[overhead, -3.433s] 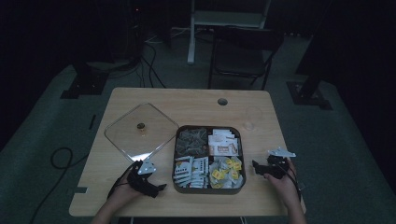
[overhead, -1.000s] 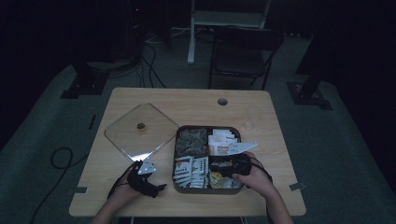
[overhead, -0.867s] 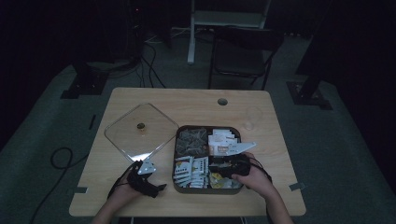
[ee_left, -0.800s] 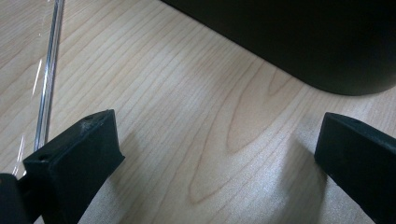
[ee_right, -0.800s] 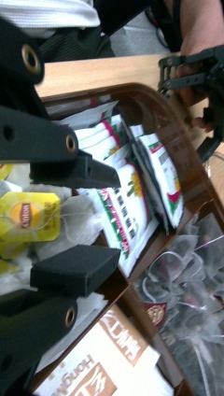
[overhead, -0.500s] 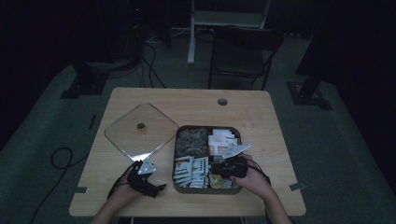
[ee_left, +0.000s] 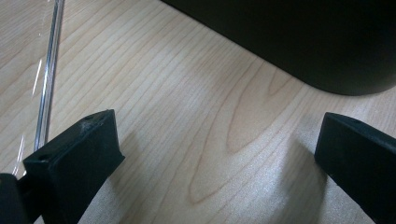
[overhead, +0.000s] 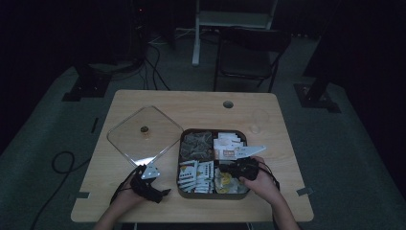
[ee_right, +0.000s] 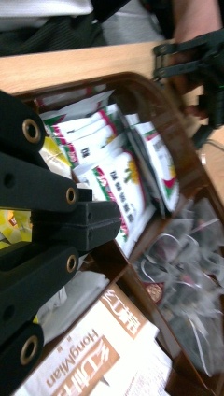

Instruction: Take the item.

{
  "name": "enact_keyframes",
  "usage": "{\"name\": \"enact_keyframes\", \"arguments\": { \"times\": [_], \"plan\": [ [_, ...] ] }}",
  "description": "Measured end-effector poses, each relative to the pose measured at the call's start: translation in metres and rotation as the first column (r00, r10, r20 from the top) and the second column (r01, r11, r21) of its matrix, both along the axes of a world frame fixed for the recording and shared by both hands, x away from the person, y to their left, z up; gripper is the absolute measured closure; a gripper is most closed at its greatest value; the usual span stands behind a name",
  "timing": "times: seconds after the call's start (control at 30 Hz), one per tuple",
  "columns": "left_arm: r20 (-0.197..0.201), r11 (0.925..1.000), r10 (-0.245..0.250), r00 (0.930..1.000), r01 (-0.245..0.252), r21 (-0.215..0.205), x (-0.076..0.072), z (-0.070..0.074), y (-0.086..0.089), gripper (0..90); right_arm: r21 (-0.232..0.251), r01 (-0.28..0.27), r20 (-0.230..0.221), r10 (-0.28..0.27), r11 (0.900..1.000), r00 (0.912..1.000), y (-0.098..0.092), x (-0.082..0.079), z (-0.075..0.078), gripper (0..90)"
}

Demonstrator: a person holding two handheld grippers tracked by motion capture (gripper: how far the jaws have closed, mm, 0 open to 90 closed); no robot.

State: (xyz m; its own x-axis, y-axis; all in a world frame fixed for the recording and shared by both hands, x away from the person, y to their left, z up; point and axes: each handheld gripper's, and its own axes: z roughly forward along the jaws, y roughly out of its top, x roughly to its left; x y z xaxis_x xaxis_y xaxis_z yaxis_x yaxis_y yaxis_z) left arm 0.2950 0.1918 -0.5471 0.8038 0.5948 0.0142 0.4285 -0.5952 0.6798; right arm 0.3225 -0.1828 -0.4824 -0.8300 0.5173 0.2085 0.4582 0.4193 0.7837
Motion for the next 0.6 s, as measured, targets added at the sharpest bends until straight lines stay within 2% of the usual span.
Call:
{"name": "enact_keyframes", "arguments": {
  "times": [0.23,0.3,0.37,0.53,0.57,0.6],
  "plan": [
    [0.000,1.0000,0.000,1.0000,0.000,-0.001,0.000,0.000,0.000,0.7,0.062,0.037,0.024,-0.038,0.997,0.9990,-0.010,-0.002,0.010,90.0],
    [0.000,1.0000,0.000,1.0000,0.000,0.000,0.000,0.000,0.000,0.7,0.097,0.050,0.036,-0.054,0.994,0.9979,-0.013,-0.003,0.016,90.0],
    [0.000,1.0000,0.000,1.0000,0.000,0.000,0.000,0.000,0.000,0.7,0.109,0.045,0.036,-0.049,0.993,0.9982,-0.015,-0.003,0.019,90.0],
    [0.001,1.0000,0.000,1.0000,0.000,0.000,0.000,0.000,0.000,0.7,0.117,0.042,0.045,-0.048,0.992,0.9978,-0.016,-0.005,0.025,90.0],
    [0.001,1.0000,0.000,1.0000,0.000,0.000,0.000,0.000,0.000,0.7,0.117,0.054,0.062,-0.061,0.992,0.9962,-0.015,-0.006,0.028,90.0],
    [0.001,1.0000,-0.001,1.0000,0.001,0.001,0.000,0.000,0.000,0.7,0.110,0.044,0.062,-0.051,0.993,0.9968,-0.015,-0.006,0.029,90.0]
  ]
}}
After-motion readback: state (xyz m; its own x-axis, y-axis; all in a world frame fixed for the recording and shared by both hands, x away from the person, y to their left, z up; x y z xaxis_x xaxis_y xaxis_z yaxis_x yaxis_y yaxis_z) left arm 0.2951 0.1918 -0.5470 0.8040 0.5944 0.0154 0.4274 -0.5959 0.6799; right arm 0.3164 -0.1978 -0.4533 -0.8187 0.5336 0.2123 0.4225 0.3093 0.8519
